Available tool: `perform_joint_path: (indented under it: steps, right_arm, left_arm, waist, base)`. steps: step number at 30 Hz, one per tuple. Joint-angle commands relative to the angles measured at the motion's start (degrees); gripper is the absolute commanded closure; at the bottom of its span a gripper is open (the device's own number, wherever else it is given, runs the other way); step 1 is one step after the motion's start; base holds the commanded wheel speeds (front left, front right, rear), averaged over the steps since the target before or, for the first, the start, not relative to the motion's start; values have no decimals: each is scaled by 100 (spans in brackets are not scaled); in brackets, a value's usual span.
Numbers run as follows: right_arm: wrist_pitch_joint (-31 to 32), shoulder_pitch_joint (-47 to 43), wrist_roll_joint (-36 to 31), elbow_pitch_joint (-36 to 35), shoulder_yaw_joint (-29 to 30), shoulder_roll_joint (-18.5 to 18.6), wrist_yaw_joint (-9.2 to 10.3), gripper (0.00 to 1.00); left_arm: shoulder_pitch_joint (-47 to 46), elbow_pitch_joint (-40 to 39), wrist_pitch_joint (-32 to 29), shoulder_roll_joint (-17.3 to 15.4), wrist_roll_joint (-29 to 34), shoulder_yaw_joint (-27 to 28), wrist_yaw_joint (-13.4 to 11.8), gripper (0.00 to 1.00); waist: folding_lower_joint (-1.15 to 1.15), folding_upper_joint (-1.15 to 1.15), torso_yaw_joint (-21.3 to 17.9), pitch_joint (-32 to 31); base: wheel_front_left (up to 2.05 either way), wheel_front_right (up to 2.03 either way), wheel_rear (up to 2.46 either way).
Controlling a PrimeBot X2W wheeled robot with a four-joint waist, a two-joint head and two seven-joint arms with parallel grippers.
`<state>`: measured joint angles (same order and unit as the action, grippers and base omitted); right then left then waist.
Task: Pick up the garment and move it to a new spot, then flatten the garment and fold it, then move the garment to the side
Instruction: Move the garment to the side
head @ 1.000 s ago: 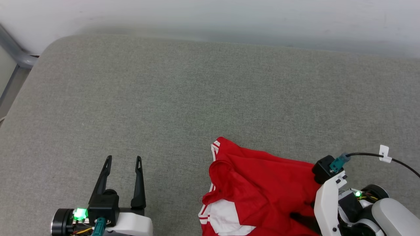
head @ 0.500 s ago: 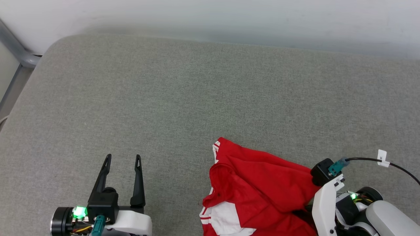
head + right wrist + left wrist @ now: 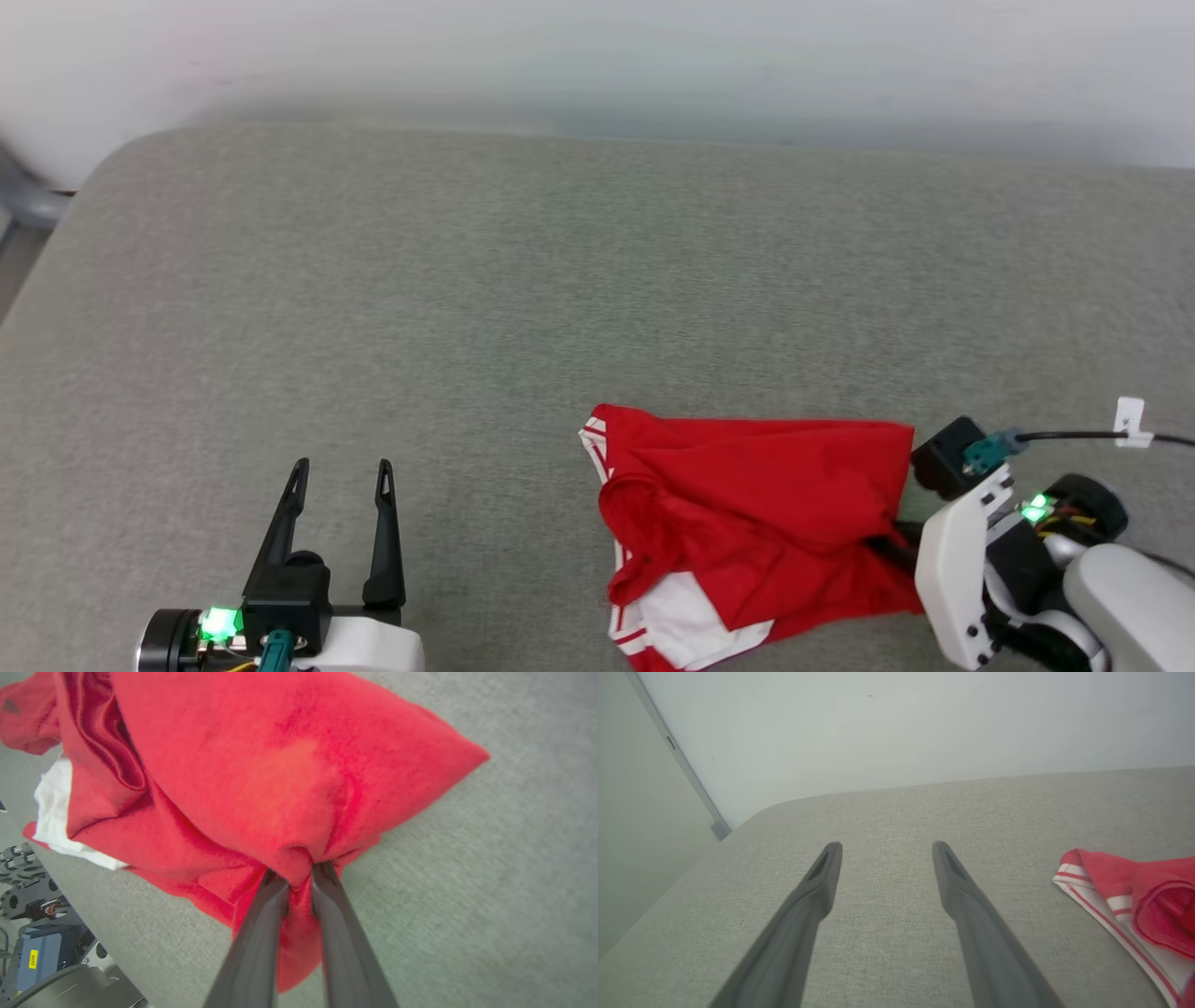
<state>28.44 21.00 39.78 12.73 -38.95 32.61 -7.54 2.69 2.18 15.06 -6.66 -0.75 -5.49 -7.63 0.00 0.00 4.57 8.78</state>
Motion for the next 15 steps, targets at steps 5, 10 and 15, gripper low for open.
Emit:
perform_joint_path:
  steps: [5,10,15]
  right_arm:
    - [-163,225,-198,-98,102,266,11,100]
    - [-231,370,-345,-140,241,473,11,100]
    - [-331,424,-470,-77,493,607,10,100]
  left_arm:
    - [37,-38,14,-38,-31,40,4,0]
    - [-69,-73,13,-54,-17,72,26,0]
    - [-182,-115,13,-98,26,83,39,0]
  waist:
    - [0,0,-483,38]
    - [0,0,-956,161]
    - [0,0,-1357,327]
  base:
    - [0,0,0]
    - [0,0,0]
    - [0,0,0]
